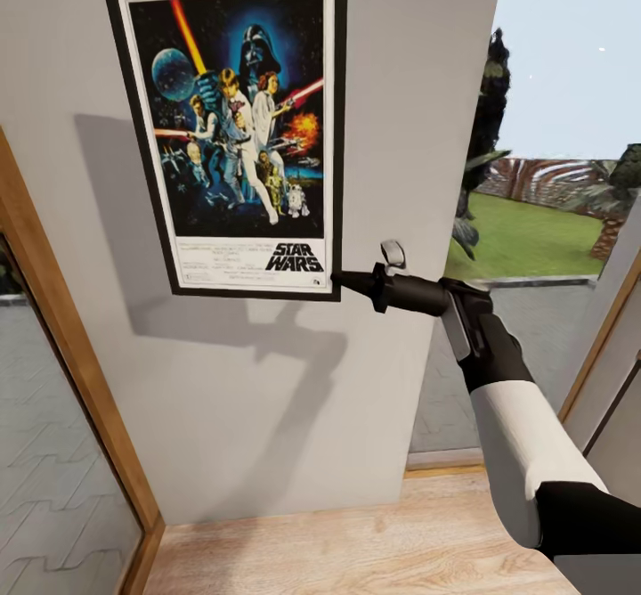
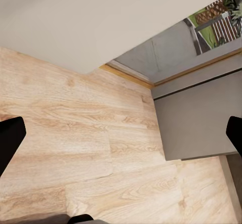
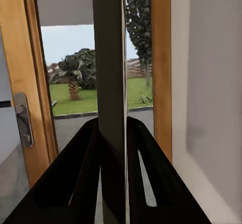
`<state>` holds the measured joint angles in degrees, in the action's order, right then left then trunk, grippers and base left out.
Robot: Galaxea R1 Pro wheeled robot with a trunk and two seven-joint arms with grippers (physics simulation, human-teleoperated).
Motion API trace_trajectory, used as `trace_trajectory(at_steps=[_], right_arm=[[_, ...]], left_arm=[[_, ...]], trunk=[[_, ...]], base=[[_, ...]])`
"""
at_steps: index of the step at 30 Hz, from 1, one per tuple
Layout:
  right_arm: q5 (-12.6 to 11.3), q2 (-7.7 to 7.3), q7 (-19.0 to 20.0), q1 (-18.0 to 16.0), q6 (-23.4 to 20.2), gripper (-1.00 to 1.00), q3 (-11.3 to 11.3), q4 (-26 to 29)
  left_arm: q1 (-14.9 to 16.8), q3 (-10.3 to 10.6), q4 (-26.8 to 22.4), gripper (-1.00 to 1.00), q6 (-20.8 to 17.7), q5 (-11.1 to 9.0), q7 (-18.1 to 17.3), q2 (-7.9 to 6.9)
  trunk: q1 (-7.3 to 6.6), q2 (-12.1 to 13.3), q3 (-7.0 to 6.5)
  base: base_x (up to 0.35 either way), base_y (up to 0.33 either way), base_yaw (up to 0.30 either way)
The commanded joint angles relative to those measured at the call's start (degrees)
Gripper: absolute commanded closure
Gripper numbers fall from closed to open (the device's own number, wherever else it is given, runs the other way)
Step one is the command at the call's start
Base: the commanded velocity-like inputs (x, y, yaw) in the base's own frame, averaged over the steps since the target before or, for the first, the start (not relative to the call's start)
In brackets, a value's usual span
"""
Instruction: Pick up the poster from the kitchen countertop and hang it on one of the wall nails in the kitchen.
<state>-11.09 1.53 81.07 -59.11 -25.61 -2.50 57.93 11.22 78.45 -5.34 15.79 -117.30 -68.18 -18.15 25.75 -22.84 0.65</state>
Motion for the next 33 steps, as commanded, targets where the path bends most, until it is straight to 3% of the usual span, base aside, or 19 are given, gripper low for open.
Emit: trace_trajectory(at_steps=[1, 33], right_arm=[[-0.1, 0.05, 0.6, 0.0, -0.6, 1.00, -0.1, -0.2], [0.0, 0.05, 3.1, 0.4, 3.1, 1.00, -0.1, -3.9]], left_arm=[[0.0, 0.5, -0.1, -1.00, 0.3, -0.5, 0.0, -0.05], [0.0, 0.5, -0.1, -1.00, 0.3, -0.5, 0.1, -0.05]], trunk=[[0.03, -0.1, 0.07], [0.03, -0.1, 0.07]], base=[[0.000, 0.000, 0.000], [0.000, 0.000, 0.000]])
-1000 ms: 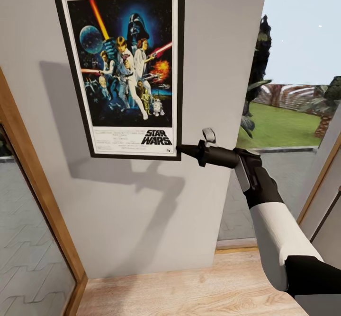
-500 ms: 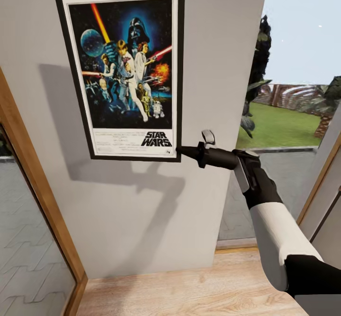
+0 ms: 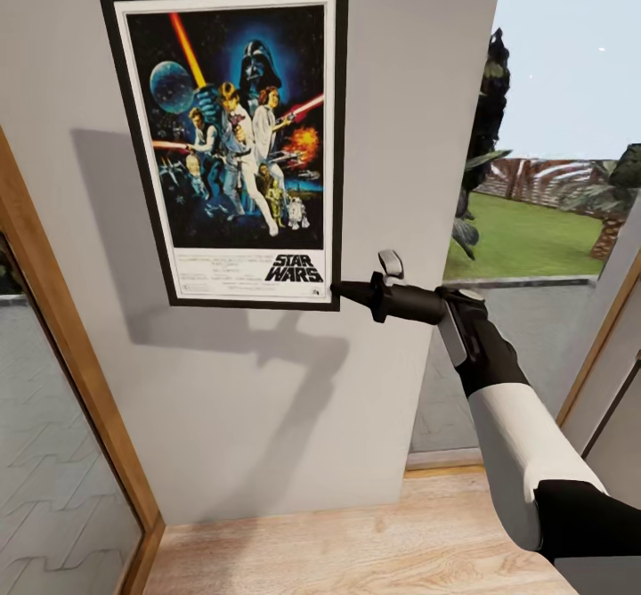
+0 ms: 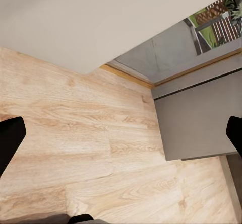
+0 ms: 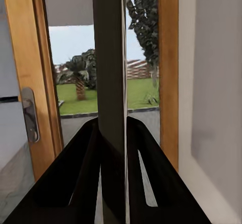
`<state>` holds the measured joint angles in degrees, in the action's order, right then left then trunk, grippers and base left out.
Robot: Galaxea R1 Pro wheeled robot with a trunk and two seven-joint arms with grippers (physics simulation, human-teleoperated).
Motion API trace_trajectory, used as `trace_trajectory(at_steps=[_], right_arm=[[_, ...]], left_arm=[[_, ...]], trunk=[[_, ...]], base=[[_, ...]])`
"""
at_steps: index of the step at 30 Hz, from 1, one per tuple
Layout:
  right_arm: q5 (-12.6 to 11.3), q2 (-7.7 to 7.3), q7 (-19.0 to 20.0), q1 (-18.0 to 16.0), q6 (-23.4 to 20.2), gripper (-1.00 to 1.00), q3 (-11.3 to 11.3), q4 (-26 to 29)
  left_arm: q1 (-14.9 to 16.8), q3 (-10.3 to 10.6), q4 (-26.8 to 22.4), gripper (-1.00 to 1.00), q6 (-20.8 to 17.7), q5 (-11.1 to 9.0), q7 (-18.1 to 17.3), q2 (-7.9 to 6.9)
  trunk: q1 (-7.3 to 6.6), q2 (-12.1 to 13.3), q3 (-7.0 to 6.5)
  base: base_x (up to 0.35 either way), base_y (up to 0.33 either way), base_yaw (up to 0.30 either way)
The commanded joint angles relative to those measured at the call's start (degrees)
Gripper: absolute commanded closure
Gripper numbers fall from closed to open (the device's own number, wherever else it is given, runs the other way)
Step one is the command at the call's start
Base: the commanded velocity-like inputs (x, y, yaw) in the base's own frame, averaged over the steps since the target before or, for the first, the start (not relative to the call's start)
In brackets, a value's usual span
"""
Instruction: Pick up the poster from the kitchen countertop and hang it on one of the wall nails in the kitchen.
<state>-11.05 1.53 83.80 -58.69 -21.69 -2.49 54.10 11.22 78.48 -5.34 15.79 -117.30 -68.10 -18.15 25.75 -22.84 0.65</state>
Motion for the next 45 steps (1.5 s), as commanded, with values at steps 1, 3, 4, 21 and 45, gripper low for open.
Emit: trace_trajectory(at_steps=[1, 3, 4, 21, 45], right_arm=[[0.0, 0.05, 0.4, 0.0, -0.8, 1.00, -0.1, 0.0], [0.0, 0.05, 0.4, 0.0, -0.8, 1.00, -0.1, 0.0], [0.0, 0.05, 0.4, 0.0, -0.8, 1.00, -0.1, 0.0], [0.0, -0.21, 0.5, 0.2, -0.6, 1.00, -0.1, -0.2], [0.1, -0.21, 1.0, 1.1, 3.3, 1.00, -0.1, -2.9]], left_arm=[[0.0, 0.5, -0.1, -1.00, 0.3, -0.5, 0.0, -0.05], [0.0, 0.5, -0.1, -1.00, 0.3, -0.5, 0.0, -0.05], [0.0, 0.5, -0.1, -1.00, 0.3, -0.5, 0.0, -0.05], [0.0, 0.5, -0.1, -1.00, 0.3, -0.5, 0.0, -0.05], [0.0, 0.4, -0.1, -1.00, 0.3, -0.5, 0.0, -0.05]], trunk=[[0.03, -0.1, 0.07], [0.03, -0.1, 0.07], [0.03, -0.1, 0.07], [0.03, -0.1, 0.07], [0.03, -0.1, 0.07]], base=[[0.000, 0.000, 0.000], [0.000, 0.000, 0.000], [0.000, 0.000, 0.000], [0.000, 0.000, 0.000], [0.000, 0.000, 0.000]])
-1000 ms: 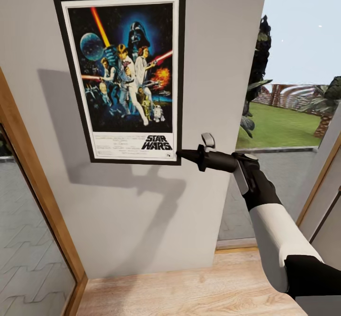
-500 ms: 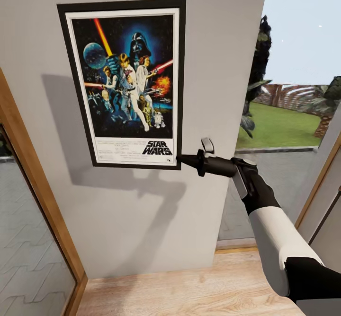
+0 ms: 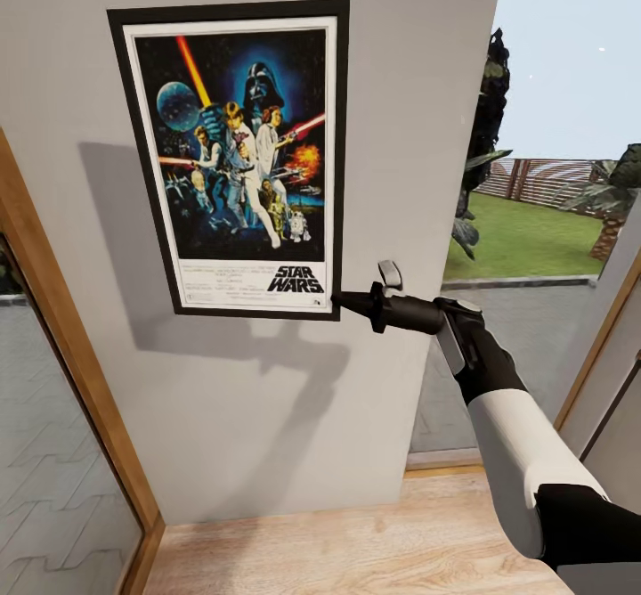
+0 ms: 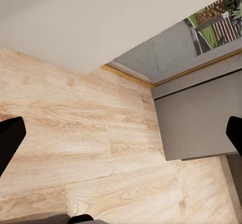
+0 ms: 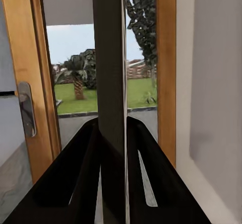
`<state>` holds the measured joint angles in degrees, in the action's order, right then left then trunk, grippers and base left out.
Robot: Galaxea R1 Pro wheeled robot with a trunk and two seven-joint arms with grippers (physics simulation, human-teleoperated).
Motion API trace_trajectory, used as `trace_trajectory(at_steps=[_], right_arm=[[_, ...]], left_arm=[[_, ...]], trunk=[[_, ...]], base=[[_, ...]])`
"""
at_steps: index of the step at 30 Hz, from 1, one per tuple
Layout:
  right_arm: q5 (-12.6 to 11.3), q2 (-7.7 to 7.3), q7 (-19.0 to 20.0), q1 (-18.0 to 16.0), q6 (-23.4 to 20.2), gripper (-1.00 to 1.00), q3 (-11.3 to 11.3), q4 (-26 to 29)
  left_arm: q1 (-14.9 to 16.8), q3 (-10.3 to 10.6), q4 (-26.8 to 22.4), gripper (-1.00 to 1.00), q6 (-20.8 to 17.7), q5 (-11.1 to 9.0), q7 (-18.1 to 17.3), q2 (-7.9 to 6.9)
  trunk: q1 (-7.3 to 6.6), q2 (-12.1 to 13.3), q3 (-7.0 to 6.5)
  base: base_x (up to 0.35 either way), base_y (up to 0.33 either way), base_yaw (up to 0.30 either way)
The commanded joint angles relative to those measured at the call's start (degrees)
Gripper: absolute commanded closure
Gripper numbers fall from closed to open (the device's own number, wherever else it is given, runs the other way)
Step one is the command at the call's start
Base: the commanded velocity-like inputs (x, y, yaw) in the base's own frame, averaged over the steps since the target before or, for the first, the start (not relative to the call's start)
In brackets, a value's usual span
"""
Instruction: Pick up the poster from the kitchen countertop and hang it on one of the wall nails in the kitchen.
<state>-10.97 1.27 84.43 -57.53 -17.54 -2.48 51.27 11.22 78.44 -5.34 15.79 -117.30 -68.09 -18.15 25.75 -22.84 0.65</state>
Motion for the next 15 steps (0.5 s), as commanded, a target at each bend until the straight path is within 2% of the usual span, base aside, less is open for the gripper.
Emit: trace_trajectory(at_steps=[1, 11, 15], right_arm=[[0.0, 0.05, 0.4, 0.0, -0.8, 1.00, -0.2, 0.0], [0.0, 0.05, 0.4, 0.0, -0.8, 1.00, -0.2, 0.0], [0.0, 0.05, 0.4, 0.0, -0.8, 1.00, -0.2, 0.0]], left_arm=[[0.0, 0.5, -0.1, -1.00, 0.3, -0.5, 0.0, -0.05], [0.0, 0.5, -0.1, -1.00, 0.3, -0.5, 0.0, -0.05], [0.0, 0.5, -0.1, -1.00, 0.3, -0.5, 0.0, -0.05]], trunk=[[0.03, -0.1, 0.07], [0.03, -0.1, 0.07], [0.03, -0.1, 0.07]], base=[[0.000, 0.000, 0.000], [0.003, 0.000, 0.000], [0.127, 0.000, 0.000]])
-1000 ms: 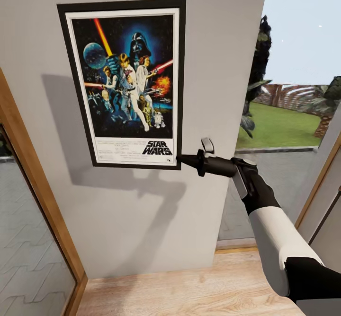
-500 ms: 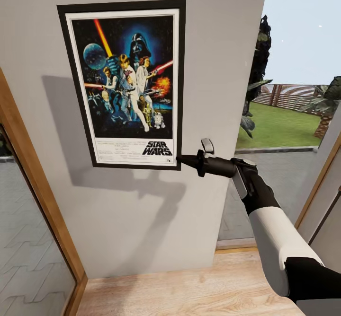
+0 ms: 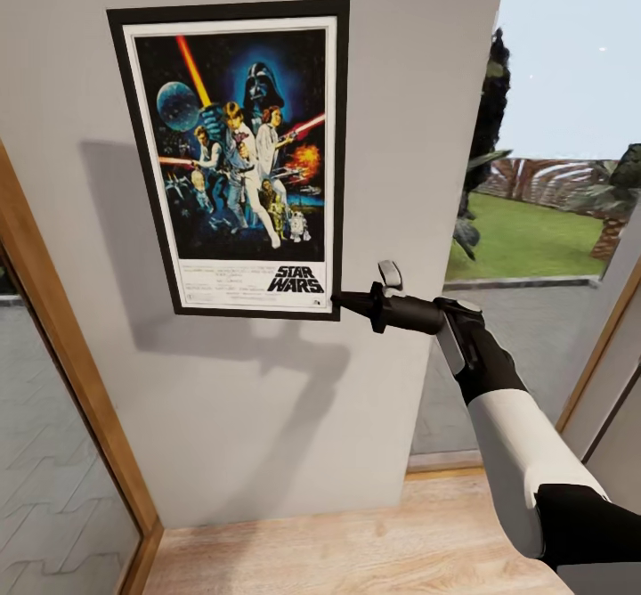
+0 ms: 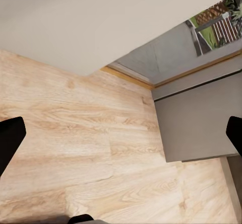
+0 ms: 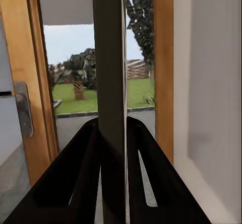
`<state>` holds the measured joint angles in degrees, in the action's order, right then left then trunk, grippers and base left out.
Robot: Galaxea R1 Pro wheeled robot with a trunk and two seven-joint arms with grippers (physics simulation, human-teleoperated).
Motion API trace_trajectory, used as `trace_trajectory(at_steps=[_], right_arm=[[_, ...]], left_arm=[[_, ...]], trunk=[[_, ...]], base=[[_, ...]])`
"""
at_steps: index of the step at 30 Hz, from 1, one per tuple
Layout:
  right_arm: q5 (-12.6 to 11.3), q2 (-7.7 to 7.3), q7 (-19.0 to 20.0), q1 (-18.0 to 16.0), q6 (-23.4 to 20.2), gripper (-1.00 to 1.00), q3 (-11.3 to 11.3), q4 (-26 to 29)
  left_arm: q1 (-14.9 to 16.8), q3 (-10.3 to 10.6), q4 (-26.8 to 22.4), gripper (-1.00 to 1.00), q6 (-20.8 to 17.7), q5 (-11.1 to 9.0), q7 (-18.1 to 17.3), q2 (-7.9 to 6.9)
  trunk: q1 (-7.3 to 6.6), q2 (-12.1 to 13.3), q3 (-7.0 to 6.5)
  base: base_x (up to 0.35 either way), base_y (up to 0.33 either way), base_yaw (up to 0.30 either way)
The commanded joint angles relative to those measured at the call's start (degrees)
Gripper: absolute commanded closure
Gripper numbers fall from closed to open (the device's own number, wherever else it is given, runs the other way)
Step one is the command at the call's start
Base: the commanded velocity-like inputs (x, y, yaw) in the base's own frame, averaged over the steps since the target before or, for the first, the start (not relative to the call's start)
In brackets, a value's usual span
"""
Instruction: Pick up the poster from the kitchen countertop and hang it on one of the wall nails in the kitchen.
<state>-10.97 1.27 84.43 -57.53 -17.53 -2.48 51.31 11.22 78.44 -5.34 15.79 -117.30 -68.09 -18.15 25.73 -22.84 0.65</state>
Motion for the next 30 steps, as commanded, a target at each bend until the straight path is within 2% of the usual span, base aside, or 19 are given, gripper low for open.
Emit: trace_trajectory(at_steps=[1, 30], right_arm=[[0.0, 0.05, 0.4, 0.0, -0.8, 1.00, -0.2, 0.0], [0.0, 0.05, 0.4, 0.0, -0.8, 1.00, -0.2, 0.0]], left_arm=[[0.0, 0.5, -0.1, -1.00, 0.3, -0.5, 0.0, -0.05], [0.0, 0.5, -0.1, -1.00, 0.3, -0.5, 0.0, -0.06]], trunk=[[0.05, -0.1, 0.07], [0.05, -0.1, 0.07]], base=[[0.214, 0.000, 0.000], [0.124, 0.000, 0.000]])
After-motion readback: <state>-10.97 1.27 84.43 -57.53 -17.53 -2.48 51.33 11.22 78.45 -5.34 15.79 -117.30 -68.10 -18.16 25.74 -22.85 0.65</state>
